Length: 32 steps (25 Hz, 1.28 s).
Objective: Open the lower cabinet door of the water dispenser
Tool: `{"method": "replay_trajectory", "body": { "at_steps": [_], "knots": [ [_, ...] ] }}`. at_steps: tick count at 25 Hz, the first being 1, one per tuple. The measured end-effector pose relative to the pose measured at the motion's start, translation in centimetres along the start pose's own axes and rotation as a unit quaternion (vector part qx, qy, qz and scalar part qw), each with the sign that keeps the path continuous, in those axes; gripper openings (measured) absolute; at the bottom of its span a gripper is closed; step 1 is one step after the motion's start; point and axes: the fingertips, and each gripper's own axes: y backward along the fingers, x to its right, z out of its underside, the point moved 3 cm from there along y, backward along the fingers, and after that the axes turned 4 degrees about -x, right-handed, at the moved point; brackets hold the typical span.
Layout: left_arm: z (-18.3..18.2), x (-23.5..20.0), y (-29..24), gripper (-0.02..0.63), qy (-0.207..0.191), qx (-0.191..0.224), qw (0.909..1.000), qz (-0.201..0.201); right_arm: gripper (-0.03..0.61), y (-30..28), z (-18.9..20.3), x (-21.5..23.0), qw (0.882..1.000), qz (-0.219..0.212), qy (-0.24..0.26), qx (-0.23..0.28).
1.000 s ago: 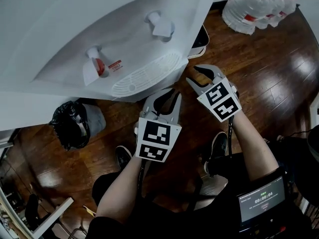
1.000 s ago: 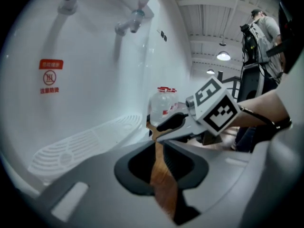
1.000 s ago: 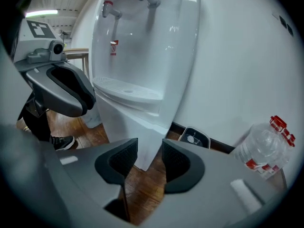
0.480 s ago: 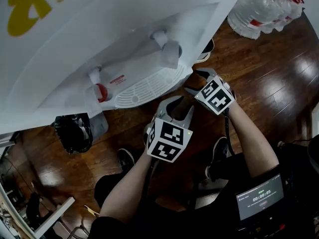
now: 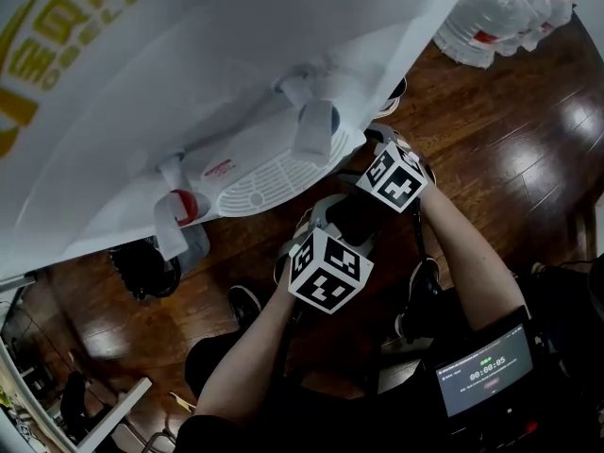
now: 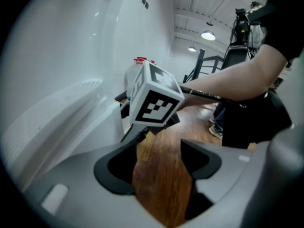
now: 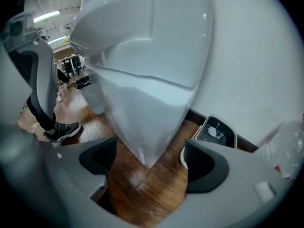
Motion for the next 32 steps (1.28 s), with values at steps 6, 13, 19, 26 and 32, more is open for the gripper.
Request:
{"method": "replay_trajectory", "body": {
  "at_steps": [6,13,19,26,32],
  "knots": [
    [0.0,0.4,1.0,0.31,-0.008,0.003,0.9999,0.011,0.448,-0.5,-1.2,-0.4,1.0,0.01,-0.005,0.01],
    [0.5,0.0,2.8,0.31,-0.006,0.002,1.0,-0.003,0.436,-0.4,-1.7,-0.8,0.999,0.019,-0.033,0.005],
    [-0.2,-0.6,4.9,0.31,0.009,0.027,0.9995,-0.012,0.428,0.2,-1.1,-1.3,0.998,0.03,-0.055,-0.009],
    [1.8,0.6,5.5,0.31,0.013,0.011,0.9997,-0.018,0.412,1.4,0.4,-3.1,0.995,0.04,-0.092,-0.028],
    [3.4,2.2,6.8,0.31,0.006,0.002,0.9997,-0.023,0.371,2.0,2.4,-4.6,0.993,0.041,-0.102,-0.035]
  ]
}}
